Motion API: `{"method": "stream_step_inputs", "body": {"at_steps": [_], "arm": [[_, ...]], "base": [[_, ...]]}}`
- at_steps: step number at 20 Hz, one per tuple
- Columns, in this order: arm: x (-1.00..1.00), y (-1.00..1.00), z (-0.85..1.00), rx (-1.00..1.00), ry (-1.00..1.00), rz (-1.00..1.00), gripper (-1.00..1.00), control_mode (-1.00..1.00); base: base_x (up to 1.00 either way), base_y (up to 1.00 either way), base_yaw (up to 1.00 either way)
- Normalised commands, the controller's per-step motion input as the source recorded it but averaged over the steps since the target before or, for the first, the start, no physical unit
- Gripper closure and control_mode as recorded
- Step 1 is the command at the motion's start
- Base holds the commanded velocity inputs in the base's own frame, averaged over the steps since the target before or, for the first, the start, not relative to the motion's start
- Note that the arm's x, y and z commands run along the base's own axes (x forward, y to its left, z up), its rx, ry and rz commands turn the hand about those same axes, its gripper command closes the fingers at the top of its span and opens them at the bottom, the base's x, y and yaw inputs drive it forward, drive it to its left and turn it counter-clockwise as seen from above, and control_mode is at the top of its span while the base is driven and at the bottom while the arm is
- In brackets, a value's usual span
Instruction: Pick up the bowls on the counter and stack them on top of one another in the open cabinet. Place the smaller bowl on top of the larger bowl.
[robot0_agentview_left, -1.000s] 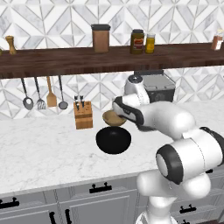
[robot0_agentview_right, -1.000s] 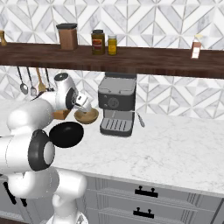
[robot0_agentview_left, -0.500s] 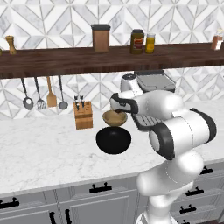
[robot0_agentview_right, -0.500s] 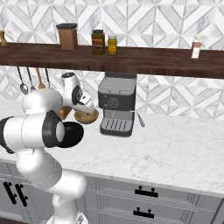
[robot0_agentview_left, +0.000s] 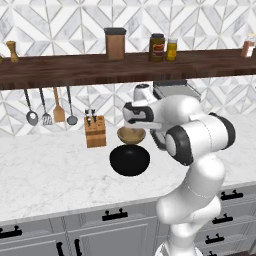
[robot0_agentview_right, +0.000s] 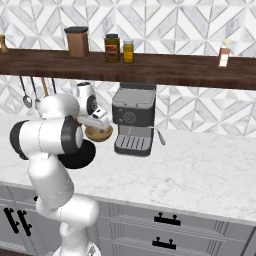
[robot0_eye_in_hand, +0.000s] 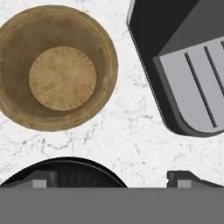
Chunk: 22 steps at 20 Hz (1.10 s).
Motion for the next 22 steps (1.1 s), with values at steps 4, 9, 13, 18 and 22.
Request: {"method": "stream_step_inputs", "body": {"at_steps": [4,9,13,18,22], "arm": [[0.05,0.00,-0.37,0.04,0.00,-0.03,-1.00,-1.00],[0.25,0.01,-0.26,0.05,0.00,-0.04,-1.00,-1.00],[0.37,0.11,-0.14,0.00,0.00,-0.05,-1.00,-1.00],[0.13,0.05,-0.20,0.00,-0.01,-0.06,-1.00,-1.00],[0.02,0.00,-0.34,0.00,-0.01,-0.05,-1.00,-1.00]], "base": [[0.00,0.00,0.00],[0.00,0.00,0.00],[0.00,0.00,0.00],[0.00,0.00,0.00],[0.00,0.00,0.00]]}}
